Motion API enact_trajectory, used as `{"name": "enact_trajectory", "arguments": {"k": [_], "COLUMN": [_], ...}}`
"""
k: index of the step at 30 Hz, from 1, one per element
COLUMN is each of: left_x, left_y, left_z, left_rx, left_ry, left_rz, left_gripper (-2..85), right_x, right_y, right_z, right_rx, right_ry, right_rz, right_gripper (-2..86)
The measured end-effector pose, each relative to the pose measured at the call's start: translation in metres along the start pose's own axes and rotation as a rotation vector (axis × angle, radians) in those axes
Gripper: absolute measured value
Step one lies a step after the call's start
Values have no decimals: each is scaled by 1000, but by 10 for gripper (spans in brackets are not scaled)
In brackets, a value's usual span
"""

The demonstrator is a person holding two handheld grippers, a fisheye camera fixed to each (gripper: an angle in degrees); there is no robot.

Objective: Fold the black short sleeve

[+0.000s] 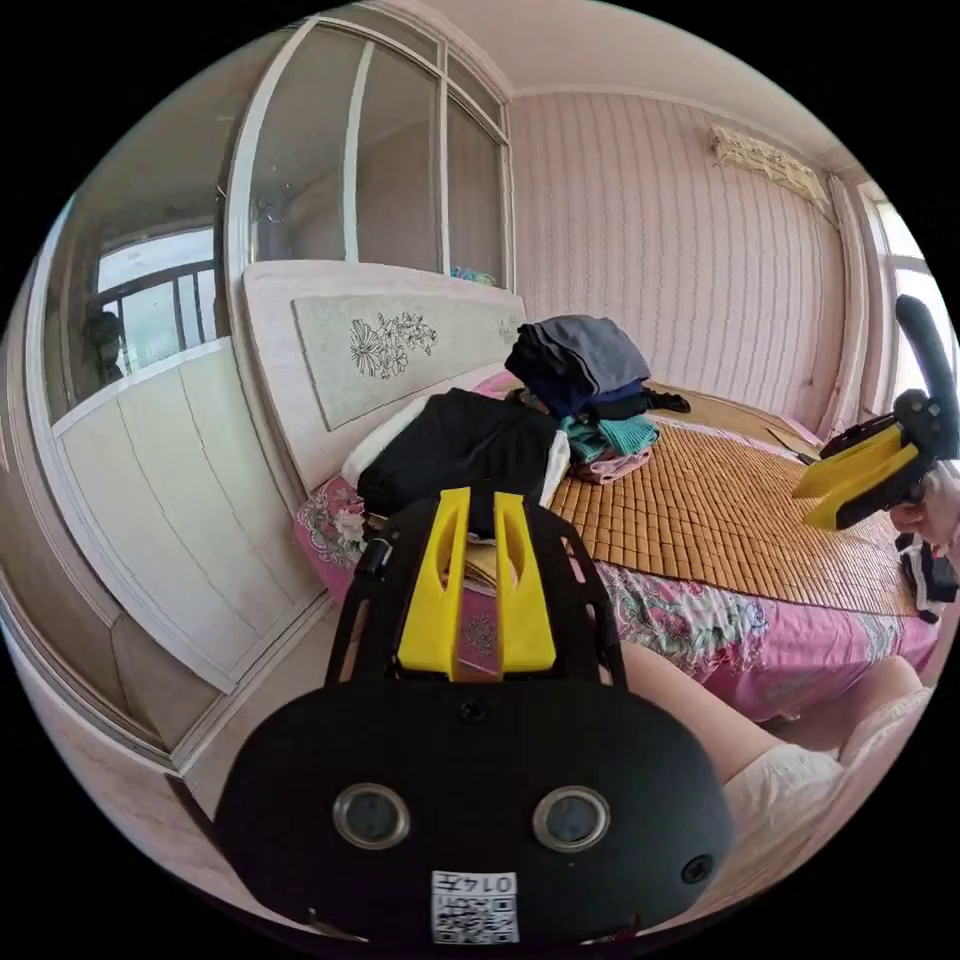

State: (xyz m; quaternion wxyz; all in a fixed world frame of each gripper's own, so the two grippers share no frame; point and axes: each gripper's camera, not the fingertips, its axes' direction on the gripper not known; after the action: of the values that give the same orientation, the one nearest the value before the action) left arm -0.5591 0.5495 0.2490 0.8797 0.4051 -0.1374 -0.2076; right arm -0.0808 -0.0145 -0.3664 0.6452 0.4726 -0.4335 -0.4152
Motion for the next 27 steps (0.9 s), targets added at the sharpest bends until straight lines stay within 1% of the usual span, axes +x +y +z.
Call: {"name": "enact_trajectory", "arguments": {"k": [2,6,8,10,12,15,17,18,20,23,27], "left_x": [-41,-97,-133,-155,-169,-185,-196,-198,-197,-183,-148], "left_y": [-8,-24,-35,-44,-55,-69,-74,-76,-83,-93,-103], "left_z": [23,52,72,90,110,138,156,157,148,135,131], "left_rx": [-53,-90,-100,-120,-164,-173,-209,-203,-136,-70,-73], "left_ry": [-25,-34,20,56,74,80,163,183,206,253,259], "left_rz": [-84,-204,-319,-368,-377,-417,-464,-472,-446,-373,-226], "left_gripper": [85,104,103,103,105,106,74,59,10,-5,-9], "right_x": [-4,-15,-17,-18,-14,2,17,28,42,56,66], "right_y": [-32,-100,-124,-151,-167,-188,-200,-209,-222,-249,-287], "right_z": [26,84,107,133,149,175,188,196,210,232,261], "right_rx": [-9,-37,-44,-46,-36,-27,-6,0,-7,-15,-36], "right_ry": [-8,15,27,16,4,-13,-47,-67,-80,-91,-130], "right_rz": [-64,-173,-204,-228,-226,-187,-134,-100,-69,-49,-13], "right_gripper": [79,82,82,82,80,73,69,67,65,66,95]}}
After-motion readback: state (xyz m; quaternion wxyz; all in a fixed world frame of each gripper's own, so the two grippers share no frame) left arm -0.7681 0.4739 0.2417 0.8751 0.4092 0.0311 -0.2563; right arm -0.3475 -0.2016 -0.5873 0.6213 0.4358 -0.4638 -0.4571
